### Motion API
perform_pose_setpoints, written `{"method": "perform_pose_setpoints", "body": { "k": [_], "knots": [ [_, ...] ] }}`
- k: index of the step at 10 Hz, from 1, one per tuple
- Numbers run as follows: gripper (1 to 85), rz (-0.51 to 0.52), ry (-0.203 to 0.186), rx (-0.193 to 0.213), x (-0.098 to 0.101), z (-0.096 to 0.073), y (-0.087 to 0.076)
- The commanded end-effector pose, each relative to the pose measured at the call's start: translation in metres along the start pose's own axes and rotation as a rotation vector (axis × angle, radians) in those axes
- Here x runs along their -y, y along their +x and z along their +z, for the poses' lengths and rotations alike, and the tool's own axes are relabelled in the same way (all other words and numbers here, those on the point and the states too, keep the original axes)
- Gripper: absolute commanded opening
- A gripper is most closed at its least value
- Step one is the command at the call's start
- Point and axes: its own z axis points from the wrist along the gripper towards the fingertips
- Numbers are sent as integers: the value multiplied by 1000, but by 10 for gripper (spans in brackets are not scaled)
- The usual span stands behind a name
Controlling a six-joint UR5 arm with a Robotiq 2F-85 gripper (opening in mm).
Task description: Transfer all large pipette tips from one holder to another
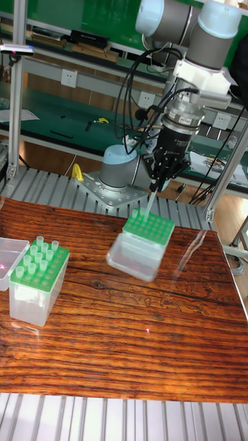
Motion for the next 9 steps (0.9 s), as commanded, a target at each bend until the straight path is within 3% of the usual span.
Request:
{"method": "perform_pose_setpoints", "body": {
  "k": [1, 6, 9],
  "knots": [
    [110, 14, -20, -9, -14, -10, 7],
    [110, 18, -13, -27, -14, -12, 18],
    [110, 17, -6, -49, -9, -16, 32]
  ]
}}
